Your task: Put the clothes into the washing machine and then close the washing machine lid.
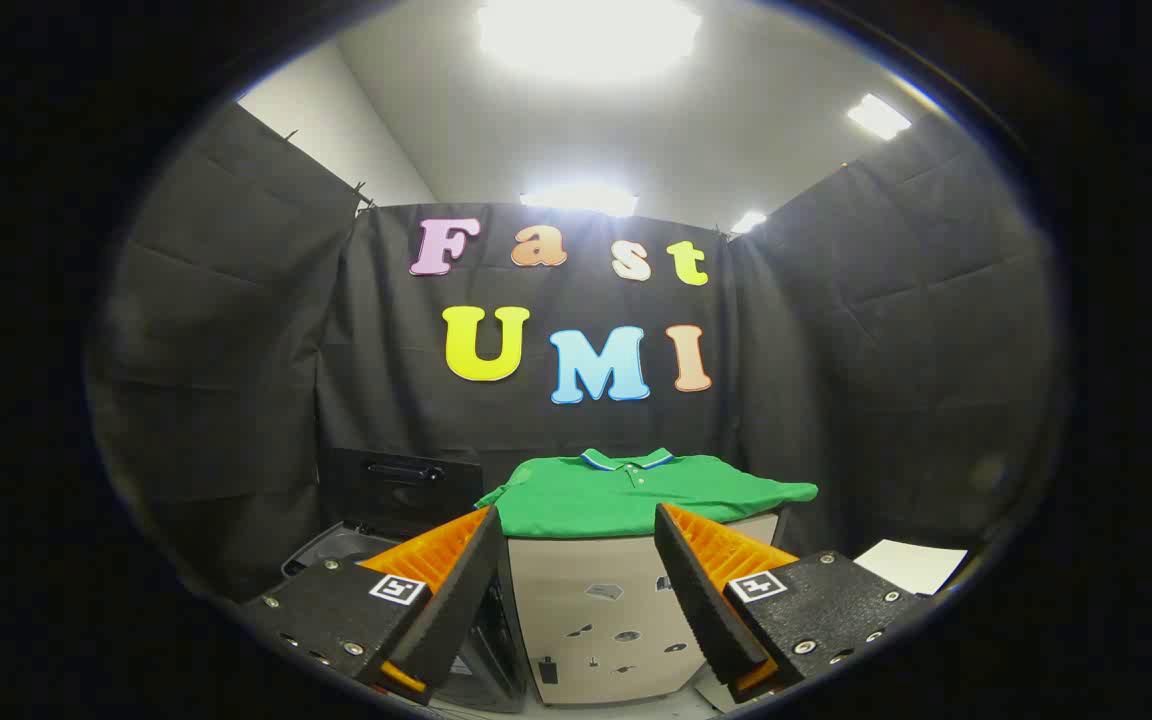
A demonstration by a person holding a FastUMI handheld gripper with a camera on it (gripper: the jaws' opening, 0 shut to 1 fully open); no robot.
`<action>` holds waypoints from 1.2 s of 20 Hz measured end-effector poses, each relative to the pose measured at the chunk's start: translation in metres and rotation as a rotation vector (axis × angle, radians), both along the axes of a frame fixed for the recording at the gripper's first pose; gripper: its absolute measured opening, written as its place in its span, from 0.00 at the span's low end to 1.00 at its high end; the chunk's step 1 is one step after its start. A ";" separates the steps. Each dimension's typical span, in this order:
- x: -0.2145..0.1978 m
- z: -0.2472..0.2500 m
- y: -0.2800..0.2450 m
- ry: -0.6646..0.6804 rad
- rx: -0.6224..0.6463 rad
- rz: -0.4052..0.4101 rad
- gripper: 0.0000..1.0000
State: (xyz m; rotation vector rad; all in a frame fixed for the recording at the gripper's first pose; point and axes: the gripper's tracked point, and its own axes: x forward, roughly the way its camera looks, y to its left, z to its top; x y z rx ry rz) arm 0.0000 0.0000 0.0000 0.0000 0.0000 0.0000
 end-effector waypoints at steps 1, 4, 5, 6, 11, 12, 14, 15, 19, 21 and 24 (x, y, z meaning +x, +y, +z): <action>0.000 -0.001 0.000 0.001 0.001 0.001 0.94; 0.002 0.000 0.003 0.007 0.001 0.000 0.94; 0.001 -0.002 0.002 0.011 0.002 -0.002 0.94; 0.002 -0.002 0.002 0.014 0.004 -0.005 0.94; 0.001 -0.006 0.002 0.027 0.011 -0.009 0.94; 0.000 -0.006 0.003 0.028 0.008 -0.009 0.94; 0.000 -0.006 0.005 0.028 0.005 -0.008 0.94; 0.001 -0.005 0.005 0.028 0.004 -0.007 0.94; 0.002 -0.008 0.008 0.035 0.004 -0.006 0.94; 0.003 -0.009 0.011 0.039 0.004 -0.004 0.94; 0.004 -0.012 0.016 0.043 0.000 0.001 0.94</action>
